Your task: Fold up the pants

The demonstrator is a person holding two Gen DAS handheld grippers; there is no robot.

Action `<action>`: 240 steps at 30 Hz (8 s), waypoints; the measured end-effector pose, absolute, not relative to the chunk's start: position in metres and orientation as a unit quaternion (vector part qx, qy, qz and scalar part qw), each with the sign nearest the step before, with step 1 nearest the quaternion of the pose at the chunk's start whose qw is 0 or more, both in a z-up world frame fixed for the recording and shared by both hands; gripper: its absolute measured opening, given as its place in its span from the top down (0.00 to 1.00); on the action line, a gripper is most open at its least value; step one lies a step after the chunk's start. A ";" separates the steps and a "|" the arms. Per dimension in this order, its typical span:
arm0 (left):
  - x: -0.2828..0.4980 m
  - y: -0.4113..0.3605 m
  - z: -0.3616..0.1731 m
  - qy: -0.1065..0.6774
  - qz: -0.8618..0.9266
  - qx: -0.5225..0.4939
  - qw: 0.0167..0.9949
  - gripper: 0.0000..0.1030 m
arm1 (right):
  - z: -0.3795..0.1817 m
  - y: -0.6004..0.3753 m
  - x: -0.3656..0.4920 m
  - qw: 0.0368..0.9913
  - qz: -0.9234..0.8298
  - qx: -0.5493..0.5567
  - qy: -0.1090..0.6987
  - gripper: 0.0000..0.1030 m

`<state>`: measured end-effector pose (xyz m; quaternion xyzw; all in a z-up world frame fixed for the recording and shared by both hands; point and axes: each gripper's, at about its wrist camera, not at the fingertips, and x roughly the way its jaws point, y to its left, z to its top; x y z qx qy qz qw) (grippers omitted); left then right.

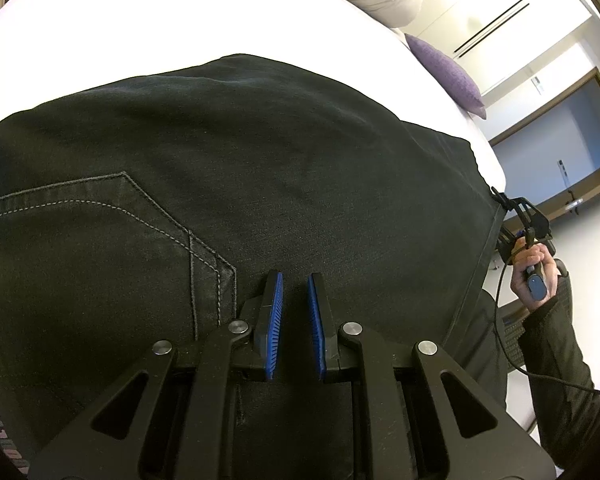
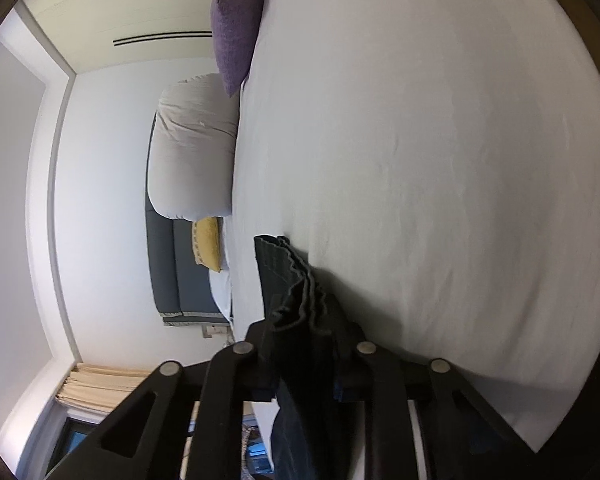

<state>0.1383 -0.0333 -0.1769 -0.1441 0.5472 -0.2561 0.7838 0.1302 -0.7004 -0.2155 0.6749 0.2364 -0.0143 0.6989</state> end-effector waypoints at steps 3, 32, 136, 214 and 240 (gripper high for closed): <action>0.138 -0.033 -0.177 0.547 -0.256 -0.144 0.784 0.87 | -0.213 -0.699 0.133 0.713 -0.021 0.657 0.245 0.89; 0.155 -0.016 -0.168 0.539 -0.279 -0.295 0.738 0.22 | -0.141 -0.366 0.164 0.895 0.024 -0.071 0.439 0.88; 0.101 0.011 -0.161 0.530 -0.264 -0.144 0.793 0.89 | -0.203 -0.427 0.130 0.676 0.329 0.327 0.573 0.97; 0.015 0.160 -0.060 0.374 -0.139 -0.337 0.853 0.90 | -0.183 -0.236 0.214 0.669 0.359 0.326 0.563 0.29; 0.068 -0.163 -0.080 0.447 -0.280 0.080 0.846 0.90 | -0.167 -0.315 0.221 0.685 0.345 0.267 0.584 0.66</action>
